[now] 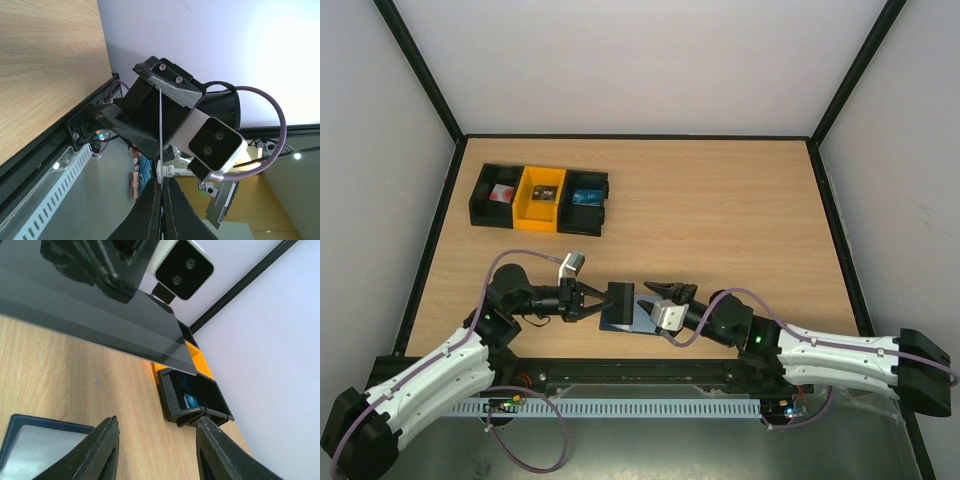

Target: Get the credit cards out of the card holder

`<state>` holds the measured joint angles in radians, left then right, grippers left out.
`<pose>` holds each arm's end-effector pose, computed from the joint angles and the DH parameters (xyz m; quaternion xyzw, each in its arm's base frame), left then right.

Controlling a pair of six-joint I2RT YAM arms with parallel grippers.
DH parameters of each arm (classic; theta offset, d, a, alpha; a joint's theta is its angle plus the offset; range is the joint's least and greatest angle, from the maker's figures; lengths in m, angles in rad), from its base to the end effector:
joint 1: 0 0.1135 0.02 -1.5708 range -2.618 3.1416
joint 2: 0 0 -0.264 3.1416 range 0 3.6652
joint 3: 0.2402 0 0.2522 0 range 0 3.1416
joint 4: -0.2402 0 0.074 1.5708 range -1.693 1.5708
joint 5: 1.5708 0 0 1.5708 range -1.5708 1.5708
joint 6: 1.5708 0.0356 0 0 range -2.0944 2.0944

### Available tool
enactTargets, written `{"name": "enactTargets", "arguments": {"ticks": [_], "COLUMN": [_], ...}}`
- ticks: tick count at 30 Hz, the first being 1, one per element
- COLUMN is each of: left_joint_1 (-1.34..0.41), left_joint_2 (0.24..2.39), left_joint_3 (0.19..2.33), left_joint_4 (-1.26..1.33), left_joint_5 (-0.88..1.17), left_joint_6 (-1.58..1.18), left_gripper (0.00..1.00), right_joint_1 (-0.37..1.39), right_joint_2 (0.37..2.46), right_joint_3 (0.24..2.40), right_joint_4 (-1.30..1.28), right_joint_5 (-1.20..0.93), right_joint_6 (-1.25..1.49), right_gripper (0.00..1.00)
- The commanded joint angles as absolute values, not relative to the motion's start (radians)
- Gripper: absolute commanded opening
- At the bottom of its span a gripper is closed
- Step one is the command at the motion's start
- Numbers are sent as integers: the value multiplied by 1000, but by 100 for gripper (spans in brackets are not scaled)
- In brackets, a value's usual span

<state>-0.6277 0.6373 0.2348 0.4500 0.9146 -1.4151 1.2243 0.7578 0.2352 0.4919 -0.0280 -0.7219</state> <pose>0.1067 -0.1123 0.2344 0.0576 0.6944 -0.7129 0.0792 0.0602 0.1696 0.2213 -0.5988 0.3959 0.1828 0.6718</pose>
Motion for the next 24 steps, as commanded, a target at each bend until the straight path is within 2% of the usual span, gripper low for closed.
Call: {"name": "enactTargets", "arguments": {"ticks": [1, 7, 16, 22, 24], "left_joint_1": [-623, -623, -623, -623, -624], "left_joint_2": [627, 637, 653, 653, 648], "left_joint_3": [234, 236, 234, 227, 221], "left_joint_4": [459, 452, 454, 461, 462], "left_joint_5": [945, 948, 946, 945, 943], "left_joint_6": [-1442, -1445, -1446, -1458, -1462], "left_gripper": [3, 3, 3, 3, 3], "right_joint_1": [1229, 1229, 1229, 1229, 1230], "right_joint_2": [820, 881, 874, 875, 879], "right_joint_3": [278, 295, 314, 302, 298], "right_joint_4": [607, 689, 664, 675, 683], "right_joint_5": [-53, -57, -51, -89, -92], "right_joint_6": [-881, -935, -983, -984, -984], "right_gripper": [41, 40, 39, 34, 29]}}
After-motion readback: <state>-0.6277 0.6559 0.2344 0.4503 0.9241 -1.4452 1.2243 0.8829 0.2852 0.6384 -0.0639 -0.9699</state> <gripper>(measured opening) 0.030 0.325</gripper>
